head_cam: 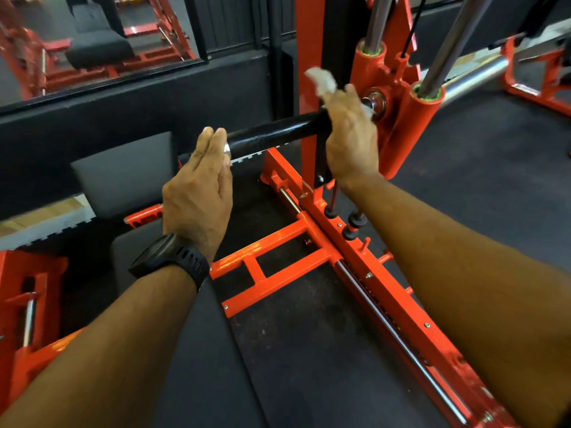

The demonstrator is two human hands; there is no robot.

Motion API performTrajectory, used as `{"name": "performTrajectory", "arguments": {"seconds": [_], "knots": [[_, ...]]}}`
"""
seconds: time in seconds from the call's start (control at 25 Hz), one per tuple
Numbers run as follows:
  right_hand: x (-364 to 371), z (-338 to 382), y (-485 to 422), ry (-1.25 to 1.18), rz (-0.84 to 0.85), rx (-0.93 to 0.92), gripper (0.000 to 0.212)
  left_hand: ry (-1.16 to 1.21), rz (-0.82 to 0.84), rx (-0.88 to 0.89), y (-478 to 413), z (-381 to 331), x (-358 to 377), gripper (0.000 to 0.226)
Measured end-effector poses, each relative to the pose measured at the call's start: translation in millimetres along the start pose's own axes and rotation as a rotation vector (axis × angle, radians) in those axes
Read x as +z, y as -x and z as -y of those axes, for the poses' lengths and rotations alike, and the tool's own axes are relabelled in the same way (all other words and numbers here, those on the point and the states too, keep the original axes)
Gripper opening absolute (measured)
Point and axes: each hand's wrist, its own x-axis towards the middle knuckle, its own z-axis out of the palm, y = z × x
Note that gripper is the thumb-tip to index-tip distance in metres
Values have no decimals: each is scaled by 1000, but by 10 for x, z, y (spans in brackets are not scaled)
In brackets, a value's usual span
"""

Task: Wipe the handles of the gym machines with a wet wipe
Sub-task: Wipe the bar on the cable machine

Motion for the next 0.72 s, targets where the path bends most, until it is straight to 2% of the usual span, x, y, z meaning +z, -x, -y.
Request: {"name": "performTrajectory", "arguments": {"seconds": [0.08, 0.16, 0.24, 0.36, 0.48, 0.64, 0.72], "knots": [[-65, -8, -11, -35, -12, 115, 47, -32, 11, 12, 9, 7, 7, 39], [-124, 192, 12, -31, -6, 8, 46, -33, 4, 18, -10, -4, 11, 39], [-67, 242, 45, -39, 65, -145, 36, -34, 2, 15, 4, 4, 19, 38], [-13, 273, -25, -13, 45, -65, 28, -26, 31, 35, -4, 30, 38, 39], [24, 407, 102, -59, 100, -262, 34, -39, 14, 29, 4, 37, 51, 39], [5, 534, 203, -221, 38, -259, 35, -60, -1, 25, 10, 39, 76, 37], [19, 663, 299, -247, 144, -393, 40, -64, -8, 31, 4, 51, 69, 38]]}}
